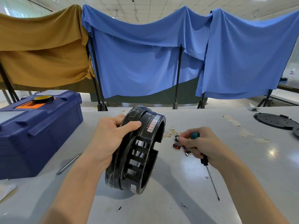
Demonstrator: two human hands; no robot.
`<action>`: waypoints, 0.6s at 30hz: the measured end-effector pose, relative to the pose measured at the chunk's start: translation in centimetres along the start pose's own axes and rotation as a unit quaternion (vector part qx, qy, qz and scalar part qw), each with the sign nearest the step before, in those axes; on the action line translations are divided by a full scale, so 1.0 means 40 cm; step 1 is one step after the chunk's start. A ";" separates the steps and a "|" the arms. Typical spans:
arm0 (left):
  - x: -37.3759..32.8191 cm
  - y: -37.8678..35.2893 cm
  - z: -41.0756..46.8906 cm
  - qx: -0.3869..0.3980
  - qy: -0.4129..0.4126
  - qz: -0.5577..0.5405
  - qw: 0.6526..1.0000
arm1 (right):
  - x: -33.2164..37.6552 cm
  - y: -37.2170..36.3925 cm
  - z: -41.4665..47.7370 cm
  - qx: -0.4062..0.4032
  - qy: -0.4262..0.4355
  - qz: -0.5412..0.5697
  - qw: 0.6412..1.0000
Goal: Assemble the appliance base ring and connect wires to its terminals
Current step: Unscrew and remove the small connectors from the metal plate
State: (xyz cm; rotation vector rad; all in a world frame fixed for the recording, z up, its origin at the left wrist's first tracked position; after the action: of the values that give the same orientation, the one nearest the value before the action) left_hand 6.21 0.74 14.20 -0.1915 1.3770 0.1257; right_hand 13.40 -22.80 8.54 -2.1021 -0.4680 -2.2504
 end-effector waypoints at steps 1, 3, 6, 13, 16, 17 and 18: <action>0.001 0.000 -0.001 -0.001 0.000 -0.002 1.000 | 0.052 -0.032 -0.024 0.026 0.030 0.011 0.999; 0.002 0.000 -0.003 -0.002 -0.002 -0.009 1.000 | 0.127 -0.078 -0.062 0.042 0.071 0.024 0.996; 0.002 -0.001 -0.007 0.000 -0.006 -0.005 1.000 | 0.169 -0.111 -0.089 0.021 0.091 0.042 0.995; 0.005 -0.008 -0.008 0.012 -0.001 0.005 1.000 | 0.161 -0.103 -0.088 -0.041 0.062 0.038 0.996; 0.006 -0.009 -0.007 0.017 -0.003 0.006 1.000 | 0.150 -0.095 -0.084 -0.047 0.047 0.028 0.997; 0.007 -0.008 -0.006 0.017 -0.003 0.007 1.000 | 0.148 -0.095 -0.082 -0.045 0.045 0.027 0.998; 0.008 -0.008 -0.005 0.017 -0.003 0.008 1.000 | 0.147 -0.097 -0.081 -0.043 0.044 0.024 0.998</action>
State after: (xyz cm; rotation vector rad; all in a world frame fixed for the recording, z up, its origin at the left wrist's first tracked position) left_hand 6.15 0.38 13.88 -0.1512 1.3743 0.1168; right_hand 8.90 -18.79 13.37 -2.0169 -0.3180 -2.3651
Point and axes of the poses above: each hand's wrist, its own z-axis towards the middle knuckle, its own y-axis out of the back of the hand, x = y × z, the point moved 9 cm from there along z, towards the middle knuckle, and after that the axes turned 1 degree about y, right-handed, at the moved point
